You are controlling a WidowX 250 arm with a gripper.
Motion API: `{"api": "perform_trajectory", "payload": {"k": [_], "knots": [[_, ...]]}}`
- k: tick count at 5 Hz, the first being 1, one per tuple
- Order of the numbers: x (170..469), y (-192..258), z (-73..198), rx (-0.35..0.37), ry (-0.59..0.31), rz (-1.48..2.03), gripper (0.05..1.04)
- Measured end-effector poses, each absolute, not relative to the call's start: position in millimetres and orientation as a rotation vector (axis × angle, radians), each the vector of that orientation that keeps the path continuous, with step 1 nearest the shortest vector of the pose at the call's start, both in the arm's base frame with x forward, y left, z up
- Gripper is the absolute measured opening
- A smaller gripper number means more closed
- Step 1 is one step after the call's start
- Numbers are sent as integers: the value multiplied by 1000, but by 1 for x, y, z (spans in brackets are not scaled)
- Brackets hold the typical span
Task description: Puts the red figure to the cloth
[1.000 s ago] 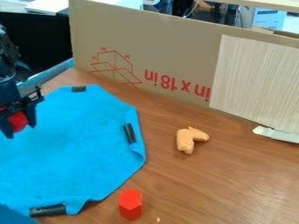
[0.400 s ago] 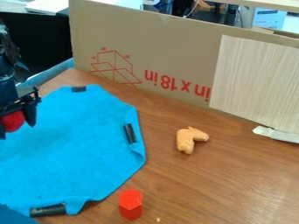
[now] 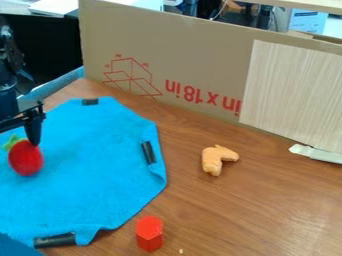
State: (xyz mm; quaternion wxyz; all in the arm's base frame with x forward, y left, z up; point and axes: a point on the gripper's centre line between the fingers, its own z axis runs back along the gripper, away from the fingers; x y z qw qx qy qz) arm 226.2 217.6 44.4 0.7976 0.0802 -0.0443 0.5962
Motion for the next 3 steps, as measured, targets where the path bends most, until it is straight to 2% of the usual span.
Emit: {"api": "perform_trajectory", "payload": {"k": [1, 3], "knots": [[234, 200, 60, 161, -90, 1215, 1001], [268, 151, 116, 70, -56, 949, 1000]]}}
